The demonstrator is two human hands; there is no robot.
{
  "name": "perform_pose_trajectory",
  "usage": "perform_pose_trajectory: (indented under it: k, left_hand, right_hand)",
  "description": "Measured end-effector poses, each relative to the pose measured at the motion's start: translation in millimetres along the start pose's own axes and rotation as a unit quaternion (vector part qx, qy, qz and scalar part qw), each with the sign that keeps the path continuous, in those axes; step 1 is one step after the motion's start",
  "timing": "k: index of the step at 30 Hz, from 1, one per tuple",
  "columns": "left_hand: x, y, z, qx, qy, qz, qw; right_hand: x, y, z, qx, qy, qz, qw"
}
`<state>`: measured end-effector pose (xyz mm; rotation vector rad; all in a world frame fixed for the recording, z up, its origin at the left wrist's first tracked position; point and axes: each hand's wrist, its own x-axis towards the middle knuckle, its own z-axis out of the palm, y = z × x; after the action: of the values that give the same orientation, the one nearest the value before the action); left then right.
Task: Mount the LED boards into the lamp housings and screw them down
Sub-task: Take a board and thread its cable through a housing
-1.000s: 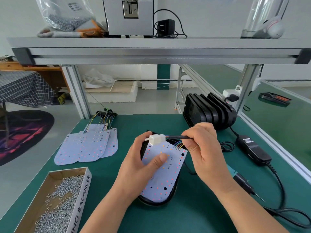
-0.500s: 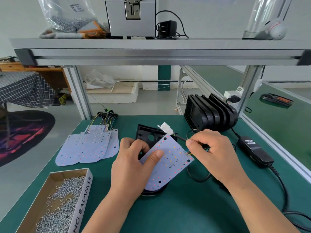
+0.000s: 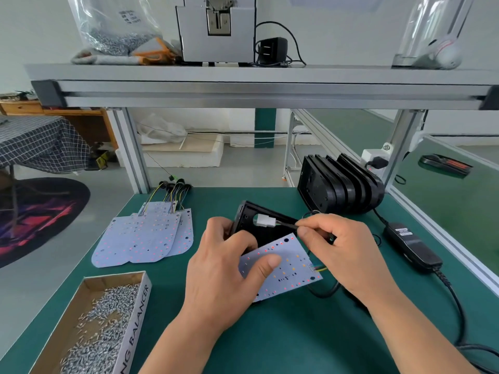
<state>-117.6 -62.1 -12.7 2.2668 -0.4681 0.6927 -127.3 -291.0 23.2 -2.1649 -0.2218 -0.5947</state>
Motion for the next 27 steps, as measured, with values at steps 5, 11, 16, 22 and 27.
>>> perform_pose_trajectory:
  k: [5,11,16,22,27]
  left_hand:
    - [0.6,1.8,-1.0,0.015,0.011,0.003,1.0]
    - [0.3,2.7,-1.5,0.032,-0.002,0.042,0.999]
    - [1.2,2.6,-5.7,0.001,-0.03,0.066,0.997]
    - [4.1,4.2,-5.1,0.004,-0.03,0.064,0.997]
    - [4.2,6.4,-3.0,0.017,-0.029,0.071,0.997]
  right_hand:
    - [-1.7,-2.4,8.0,-0.081,0.043,-0.024,0.996]
    - [-1.9,1.8,-9.2,-0.018,-0.1,-0.059,0.993]
    - [-1.7,2.3,-7.6,0.067,-0.157,-0.043,0.984]
    - [-0.1,6.0,-4.2,0.09,-0.113,-0.002,0.989]
    - [-0.8,1.1,-5.7,0.091,-0.099,0.027,0.991]
